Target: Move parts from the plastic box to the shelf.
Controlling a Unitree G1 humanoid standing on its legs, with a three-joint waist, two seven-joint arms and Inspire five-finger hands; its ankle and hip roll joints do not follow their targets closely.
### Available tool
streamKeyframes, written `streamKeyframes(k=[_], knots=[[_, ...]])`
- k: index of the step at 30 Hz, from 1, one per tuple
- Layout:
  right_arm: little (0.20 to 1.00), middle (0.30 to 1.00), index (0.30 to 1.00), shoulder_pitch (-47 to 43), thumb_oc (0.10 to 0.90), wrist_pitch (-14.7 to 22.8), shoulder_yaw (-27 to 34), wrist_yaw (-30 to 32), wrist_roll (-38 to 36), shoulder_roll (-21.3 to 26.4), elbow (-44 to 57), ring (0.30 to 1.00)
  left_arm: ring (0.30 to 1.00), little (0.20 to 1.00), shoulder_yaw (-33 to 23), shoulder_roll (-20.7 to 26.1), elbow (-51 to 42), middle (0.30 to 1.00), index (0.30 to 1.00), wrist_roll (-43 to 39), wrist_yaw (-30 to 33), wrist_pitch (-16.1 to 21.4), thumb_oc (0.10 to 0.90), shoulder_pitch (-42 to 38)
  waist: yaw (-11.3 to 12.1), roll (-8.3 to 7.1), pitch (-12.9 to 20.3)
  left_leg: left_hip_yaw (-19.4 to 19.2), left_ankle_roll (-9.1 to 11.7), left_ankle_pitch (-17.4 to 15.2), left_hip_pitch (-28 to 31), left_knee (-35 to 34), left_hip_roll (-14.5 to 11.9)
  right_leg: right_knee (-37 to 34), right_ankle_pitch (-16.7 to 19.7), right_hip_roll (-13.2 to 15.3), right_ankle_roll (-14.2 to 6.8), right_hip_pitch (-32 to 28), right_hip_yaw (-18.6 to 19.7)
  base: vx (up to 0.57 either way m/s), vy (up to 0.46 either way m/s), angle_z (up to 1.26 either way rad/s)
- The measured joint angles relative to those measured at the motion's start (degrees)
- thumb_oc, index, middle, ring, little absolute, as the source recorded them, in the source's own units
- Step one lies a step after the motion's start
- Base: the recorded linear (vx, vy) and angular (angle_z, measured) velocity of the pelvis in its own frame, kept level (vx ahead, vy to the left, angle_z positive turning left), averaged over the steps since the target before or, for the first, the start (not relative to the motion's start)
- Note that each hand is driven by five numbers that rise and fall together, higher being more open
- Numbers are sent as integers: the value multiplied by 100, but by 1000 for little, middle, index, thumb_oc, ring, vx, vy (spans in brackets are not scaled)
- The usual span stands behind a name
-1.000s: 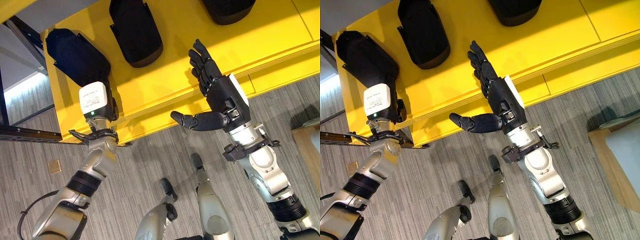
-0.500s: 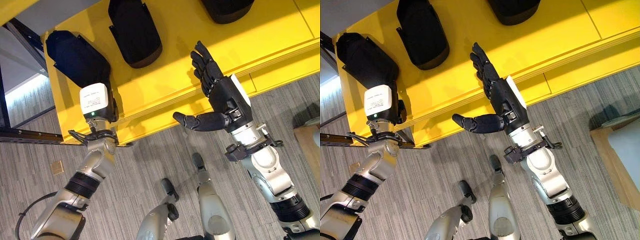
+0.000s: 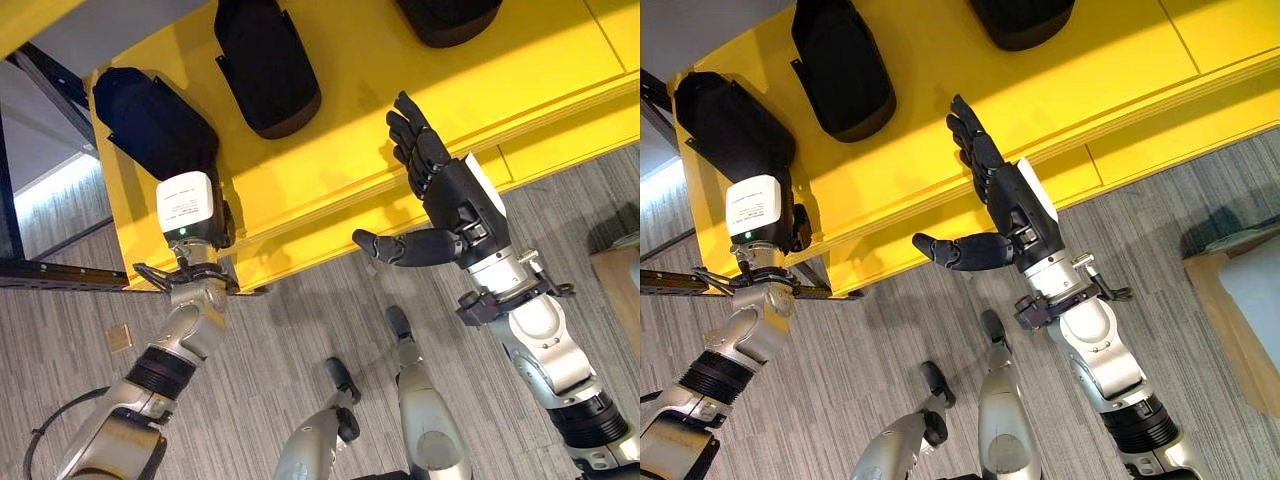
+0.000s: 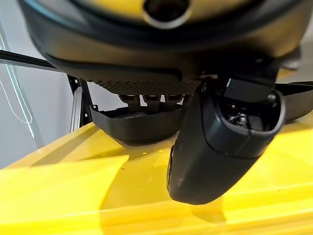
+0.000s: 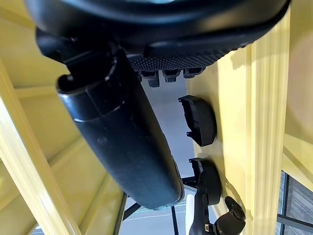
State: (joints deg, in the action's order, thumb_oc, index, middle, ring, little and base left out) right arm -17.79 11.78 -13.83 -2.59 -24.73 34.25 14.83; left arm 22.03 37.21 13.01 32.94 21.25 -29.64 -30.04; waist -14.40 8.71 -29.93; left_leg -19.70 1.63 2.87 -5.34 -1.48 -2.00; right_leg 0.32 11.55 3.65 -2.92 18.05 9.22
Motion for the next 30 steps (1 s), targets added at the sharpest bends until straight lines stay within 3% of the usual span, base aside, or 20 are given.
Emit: streamKeyframes(k=[7,19,30], knots=[[1000,1000,1000,7,900,0,24,-66,-1,33,15,1000,1000,1000,5,95,252,1000,1000,251,-179,-155,900,107,-110,33,21,-34,0,0,55,0,1,-7,0,9,3,-34,-8,5,9,-2],[1000,1000,1000,14,900,-1,116,-91,-3,31,16,1000,1000,1000,48,231,330,1000,1000,600,-424,-177,900,122,-106,36,23,-34,0,0,55,10,2,-6,6,12,11,-33,-19,0,0,0],[1000,1000,1000,14,900,-1,115,-89,-2,28,16,1000,1000,1000,141,323,322,1000,1000,1580,-881,-287,900,148,-105,36,23,-33,0,0,54,6,3,-11,6,13,11,-34,-20,0,0,0]])
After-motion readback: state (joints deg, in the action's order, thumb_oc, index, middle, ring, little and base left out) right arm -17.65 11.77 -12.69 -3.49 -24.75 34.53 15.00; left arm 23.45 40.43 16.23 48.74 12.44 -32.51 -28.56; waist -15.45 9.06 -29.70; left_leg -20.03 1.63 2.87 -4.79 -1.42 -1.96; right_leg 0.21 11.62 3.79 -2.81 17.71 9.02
